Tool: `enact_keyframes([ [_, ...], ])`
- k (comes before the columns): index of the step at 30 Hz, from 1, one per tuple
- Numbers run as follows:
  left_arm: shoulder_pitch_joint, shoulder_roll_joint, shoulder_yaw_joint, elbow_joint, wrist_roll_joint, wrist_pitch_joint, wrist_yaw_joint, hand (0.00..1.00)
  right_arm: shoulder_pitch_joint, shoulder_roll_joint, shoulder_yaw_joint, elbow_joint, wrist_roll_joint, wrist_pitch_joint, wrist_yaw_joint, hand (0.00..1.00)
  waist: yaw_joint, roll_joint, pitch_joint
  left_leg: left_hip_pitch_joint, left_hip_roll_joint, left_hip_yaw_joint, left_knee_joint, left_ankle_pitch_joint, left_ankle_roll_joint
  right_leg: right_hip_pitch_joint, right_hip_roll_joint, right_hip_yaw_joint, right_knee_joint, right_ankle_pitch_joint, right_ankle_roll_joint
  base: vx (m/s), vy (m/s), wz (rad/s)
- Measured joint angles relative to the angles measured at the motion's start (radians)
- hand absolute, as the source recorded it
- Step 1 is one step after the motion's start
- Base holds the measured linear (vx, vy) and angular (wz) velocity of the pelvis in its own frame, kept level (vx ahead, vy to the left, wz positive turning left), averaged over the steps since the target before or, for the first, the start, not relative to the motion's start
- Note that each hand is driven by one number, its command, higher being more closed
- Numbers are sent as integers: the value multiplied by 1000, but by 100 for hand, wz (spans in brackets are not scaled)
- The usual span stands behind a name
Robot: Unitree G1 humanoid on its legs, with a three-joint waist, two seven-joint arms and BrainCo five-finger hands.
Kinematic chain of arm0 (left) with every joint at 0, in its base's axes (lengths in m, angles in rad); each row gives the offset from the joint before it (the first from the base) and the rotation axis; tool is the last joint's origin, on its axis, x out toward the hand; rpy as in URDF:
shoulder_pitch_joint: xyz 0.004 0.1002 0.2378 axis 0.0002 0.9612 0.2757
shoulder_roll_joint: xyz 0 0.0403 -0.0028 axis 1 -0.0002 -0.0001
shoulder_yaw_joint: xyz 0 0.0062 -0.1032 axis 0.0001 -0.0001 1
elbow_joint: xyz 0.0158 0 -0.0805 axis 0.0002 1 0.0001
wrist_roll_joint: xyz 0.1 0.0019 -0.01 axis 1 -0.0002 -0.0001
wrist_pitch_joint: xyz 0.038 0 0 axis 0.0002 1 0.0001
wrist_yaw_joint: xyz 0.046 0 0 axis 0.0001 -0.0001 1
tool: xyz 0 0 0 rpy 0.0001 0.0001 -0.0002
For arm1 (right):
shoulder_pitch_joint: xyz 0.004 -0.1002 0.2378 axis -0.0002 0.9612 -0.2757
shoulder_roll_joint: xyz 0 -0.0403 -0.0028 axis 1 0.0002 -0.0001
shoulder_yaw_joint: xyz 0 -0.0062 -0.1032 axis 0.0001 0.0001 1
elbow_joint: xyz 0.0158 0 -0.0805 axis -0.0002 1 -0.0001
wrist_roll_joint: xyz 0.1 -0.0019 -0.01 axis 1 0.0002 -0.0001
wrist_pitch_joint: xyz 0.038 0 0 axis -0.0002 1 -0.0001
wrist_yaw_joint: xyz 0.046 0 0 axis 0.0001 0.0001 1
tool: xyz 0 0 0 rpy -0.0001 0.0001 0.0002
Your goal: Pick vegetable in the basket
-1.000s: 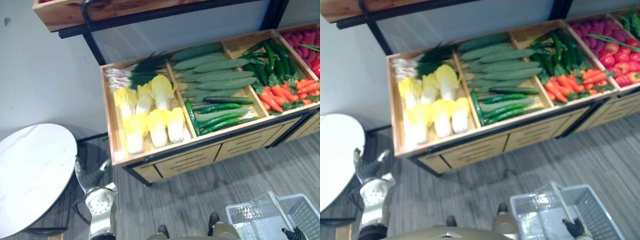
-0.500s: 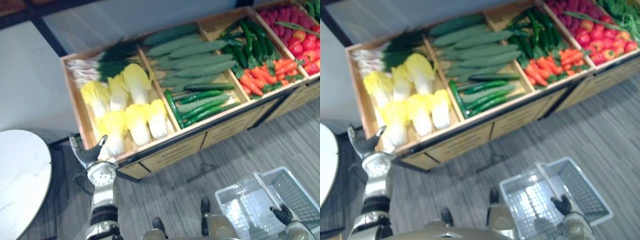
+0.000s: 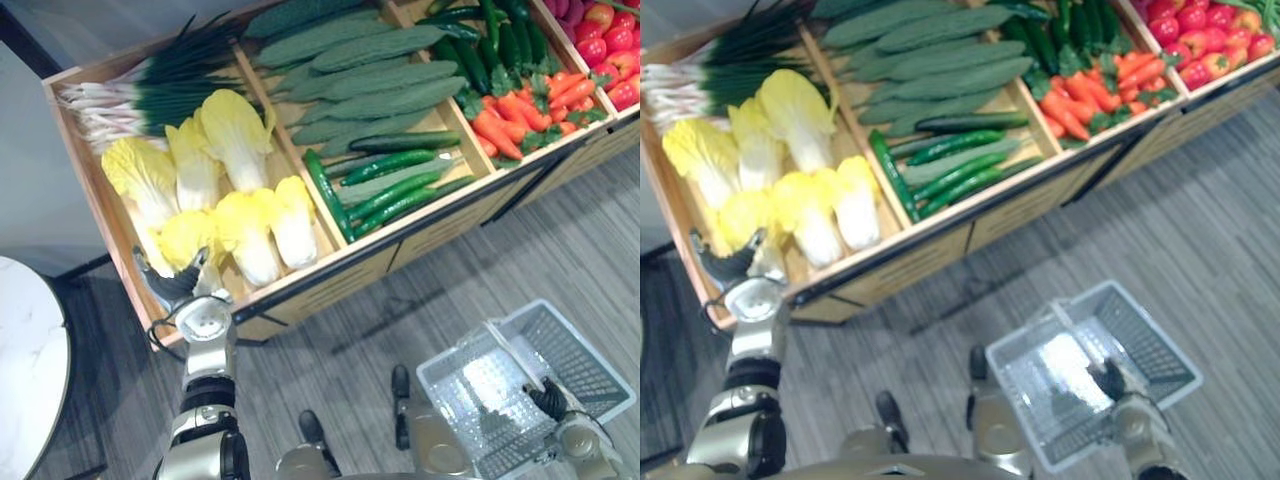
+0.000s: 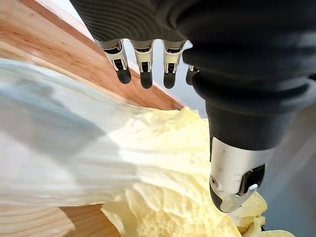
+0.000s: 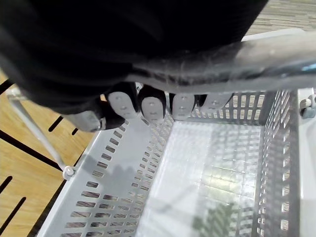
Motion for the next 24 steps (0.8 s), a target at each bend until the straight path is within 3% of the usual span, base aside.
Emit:
enact_keyframes([
  [10,-1,0,0,57,10,36,21,0,-28,0,29,0,0,-2,-19,100,1,-2,36,-7,3,10,-2,-7,1,-5,4,20,-32,21,6,-17,-21,-5],
  [24,-49,19,26,197,21,44,6,0,-49,0,34,2,0,-6,-39,100,4,3,50,-4,2,33,-2,-7,1,-18,11,45,-31,28,1,18,-19,-6],
])
